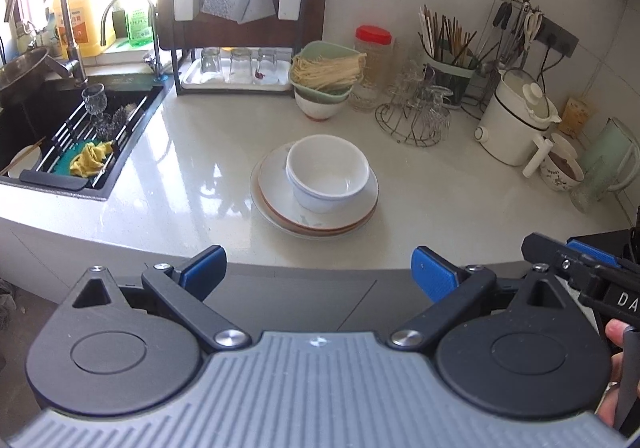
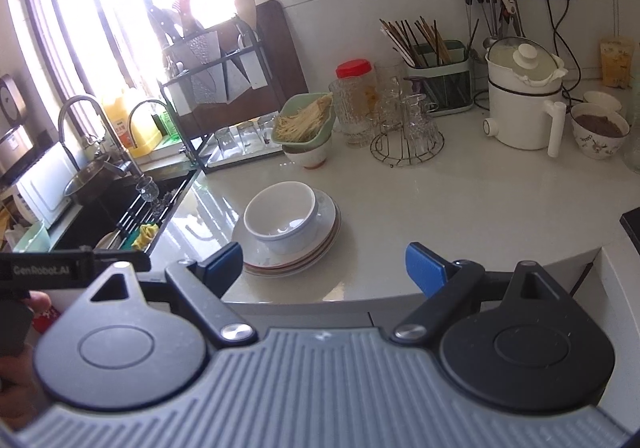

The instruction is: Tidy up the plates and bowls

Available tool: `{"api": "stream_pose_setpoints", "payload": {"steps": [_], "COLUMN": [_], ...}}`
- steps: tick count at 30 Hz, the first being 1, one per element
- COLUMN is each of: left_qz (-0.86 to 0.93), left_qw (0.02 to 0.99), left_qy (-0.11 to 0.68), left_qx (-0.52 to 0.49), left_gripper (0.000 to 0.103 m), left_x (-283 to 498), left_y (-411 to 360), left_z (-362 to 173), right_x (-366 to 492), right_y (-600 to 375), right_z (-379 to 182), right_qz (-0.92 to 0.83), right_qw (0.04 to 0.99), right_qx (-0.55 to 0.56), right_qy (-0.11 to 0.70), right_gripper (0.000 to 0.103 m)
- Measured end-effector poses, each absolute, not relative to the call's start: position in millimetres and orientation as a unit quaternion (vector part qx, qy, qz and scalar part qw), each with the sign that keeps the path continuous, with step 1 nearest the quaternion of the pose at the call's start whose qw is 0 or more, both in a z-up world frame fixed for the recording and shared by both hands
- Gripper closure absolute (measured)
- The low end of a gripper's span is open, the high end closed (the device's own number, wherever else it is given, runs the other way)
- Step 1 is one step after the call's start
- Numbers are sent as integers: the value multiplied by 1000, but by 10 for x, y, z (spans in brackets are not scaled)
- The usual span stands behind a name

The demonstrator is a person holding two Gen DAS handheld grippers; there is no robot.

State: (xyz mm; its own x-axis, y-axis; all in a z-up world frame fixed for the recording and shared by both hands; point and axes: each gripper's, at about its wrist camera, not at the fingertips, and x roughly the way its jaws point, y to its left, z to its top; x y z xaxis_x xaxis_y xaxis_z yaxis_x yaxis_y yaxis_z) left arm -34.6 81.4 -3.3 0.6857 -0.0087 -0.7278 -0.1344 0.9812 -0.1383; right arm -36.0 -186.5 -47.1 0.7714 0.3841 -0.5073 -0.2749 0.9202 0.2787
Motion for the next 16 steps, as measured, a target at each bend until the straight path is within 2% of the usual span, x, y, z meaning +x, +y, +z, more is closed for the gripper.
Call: {"api": "stream_pose_setpoints", "payload": {"steps": [16], "left_qz": [35], "left_qw": [916], "left_qy": [390], "left_qx": [-83], "left_gripper": [2], "left_x": [-487], "left_y": [782], "left_z": [-29], "right_x": [-464], "right_y": [-1876], "right_z": [-489], "right_qz": [171], "right_qw": [940], "right_qx": [85], "right_qy": [283], "right_gripper": [13]}}
